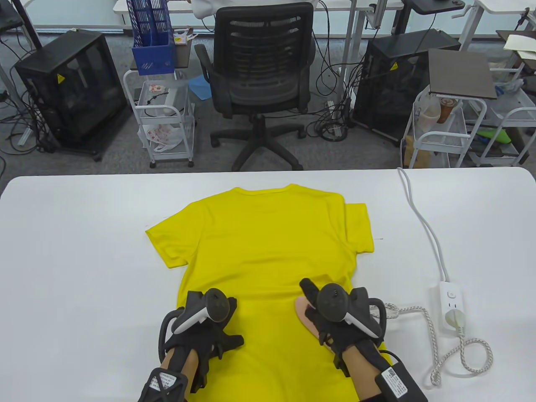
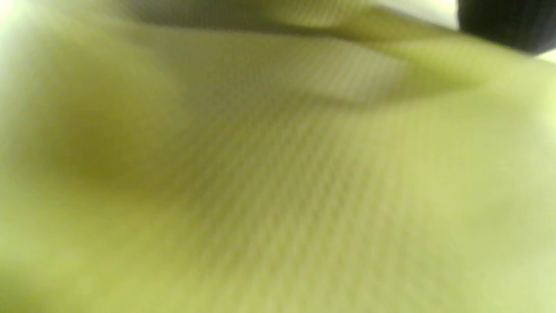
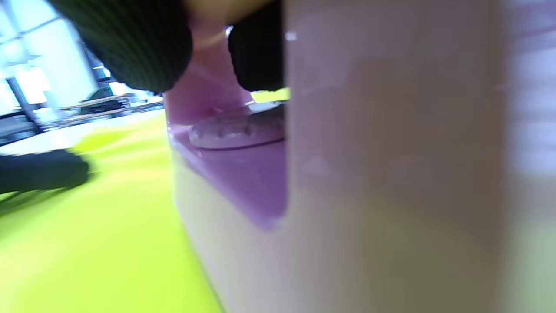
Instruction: Iron t-shirt with electric iron on table
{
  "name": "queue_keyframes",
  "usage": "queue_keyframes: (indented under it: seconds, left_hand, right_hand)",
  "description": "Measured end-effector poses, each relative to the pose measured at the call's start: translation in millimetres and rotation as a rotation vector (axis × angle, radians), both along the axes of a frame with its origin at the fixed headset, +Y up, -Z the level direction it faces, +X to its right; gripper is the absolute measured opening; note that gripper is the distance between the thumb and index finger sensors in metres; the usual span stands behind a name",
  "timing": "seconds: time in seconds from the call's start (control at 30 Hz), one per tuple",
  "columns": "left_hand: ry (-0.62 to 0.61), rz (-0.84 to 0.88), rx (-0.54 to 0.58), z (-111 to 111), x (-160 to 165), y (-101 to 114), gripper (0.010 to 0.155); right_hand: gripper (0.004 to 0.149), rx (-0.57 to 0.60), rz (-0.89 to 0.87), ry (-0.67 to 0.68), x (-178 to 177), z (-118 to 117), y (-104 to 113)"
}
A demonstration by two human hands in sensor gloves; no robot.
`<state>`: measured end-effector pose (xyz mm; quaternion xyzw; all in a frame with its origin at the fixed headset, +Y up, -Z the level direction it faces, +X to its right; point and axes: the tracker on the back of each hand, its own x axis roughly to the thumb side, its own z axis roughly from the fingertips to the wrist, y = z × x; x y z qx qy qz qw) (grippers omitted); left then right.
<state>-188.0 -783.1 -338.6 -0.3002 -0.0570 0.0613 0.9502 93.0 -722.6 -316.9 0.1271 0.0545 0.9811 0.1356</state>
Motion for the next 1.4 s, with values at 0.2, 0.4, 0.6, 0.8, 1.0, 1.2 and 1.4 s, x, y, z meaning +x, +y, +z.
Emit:
queue_keyframes:
  seconds: [0.2,0.4,0.6,0.8,1.0,1.2,1.4]
  left_hand:
    - [0.003,0.004,0.001,0,0,0,0.093]
    - [0.001,0.005,0.0,0,0,0,0.093]
    - [0.001,0.007,0.0,0,-1,0,0.093]
    - [0.001,0.007,0.002,0,-1,0,0.093]
    - [0.001,0.008,0.001,0,-1,0,0.093]
    - [-0.001,0.007,0.002,1,-1,-1,0.093]
    - [-0.002,0.007,0.001,1,-1,-1,0.093]
  right_hand:
    - [0.066,0.08,0.099,0.142,-39,15,0]
    - [0.066,0.11,0.117,-0.164,25,-11,-2]
    - [0.066,0.079,0.062,-0.256,52,-14,-2]
    - [0.065,-0.017,-0.023,0.045,-11,3,1]
    - [0.066,0.065,0.079,0.099,-33,9,0]
    - [0.066,0.1,0.097,-0.219,32,-16,-3]
    - [0.065,0.064,0.05,-0.207,40,-13,-1]
